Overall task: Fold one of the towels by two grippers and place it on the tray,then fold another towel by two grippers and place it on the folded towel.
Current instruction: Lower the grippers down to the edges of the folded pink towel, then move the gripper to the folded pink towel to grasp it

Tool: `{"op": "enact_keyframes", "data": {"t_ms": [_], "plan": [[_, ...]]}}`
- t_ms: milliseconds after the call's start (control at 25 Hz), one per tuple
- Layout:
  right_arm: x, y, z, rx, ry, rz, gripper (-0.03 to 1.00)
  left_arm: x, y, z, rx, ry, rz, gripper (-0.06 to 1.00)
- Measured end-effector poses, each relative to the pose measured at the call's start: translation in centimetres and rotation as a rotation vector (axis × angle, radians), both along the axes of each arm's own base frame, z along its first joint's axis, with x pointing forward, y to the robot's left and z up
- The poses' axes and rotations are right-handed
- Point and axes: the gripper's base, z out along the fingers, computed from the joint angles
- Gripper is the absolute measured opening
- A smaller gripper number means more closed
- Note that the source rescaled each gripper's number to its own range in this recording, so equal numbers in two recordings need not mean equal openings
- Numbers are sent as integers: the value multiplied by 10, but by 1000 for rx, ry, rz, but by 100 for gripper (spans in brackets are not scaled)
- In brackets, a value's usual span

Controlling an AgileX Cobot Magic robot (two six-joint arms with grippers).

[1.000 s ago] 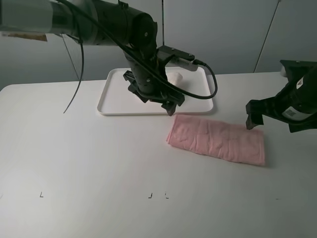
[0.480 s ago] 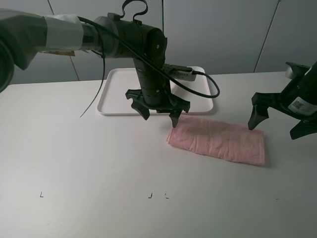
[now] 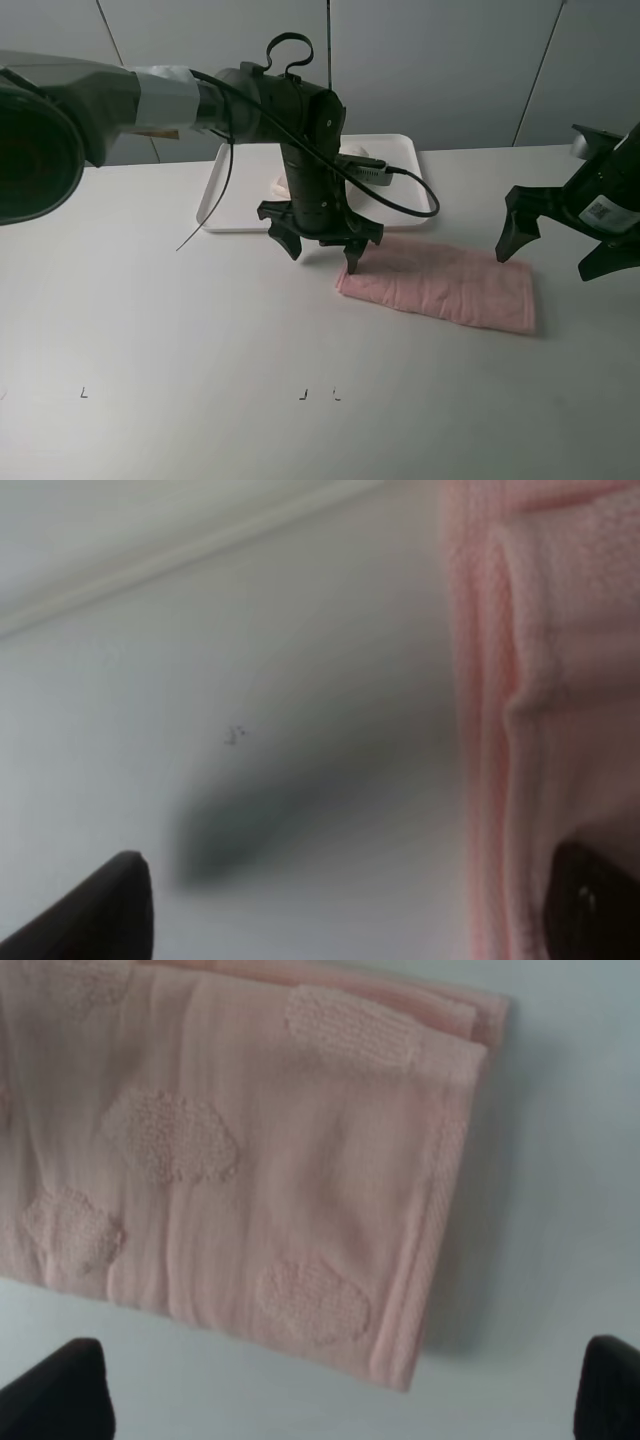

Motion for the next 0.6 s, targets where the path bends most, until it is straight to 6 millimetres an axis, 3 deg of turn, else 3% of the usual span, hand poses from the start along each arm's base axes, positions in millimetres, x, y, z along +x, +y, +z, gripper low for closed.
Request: {"op": "enact_keyframes", "data": {"t_ms": [360, 600], "plan": [[2, 0, -2, -2, -13, 1, 100, 0, 0, -6, 9, 10, 2, 100], [9, 0, -35, -7, 86, -3, 100, 0, 0, -6, 10, 11, 0, 100]]}}
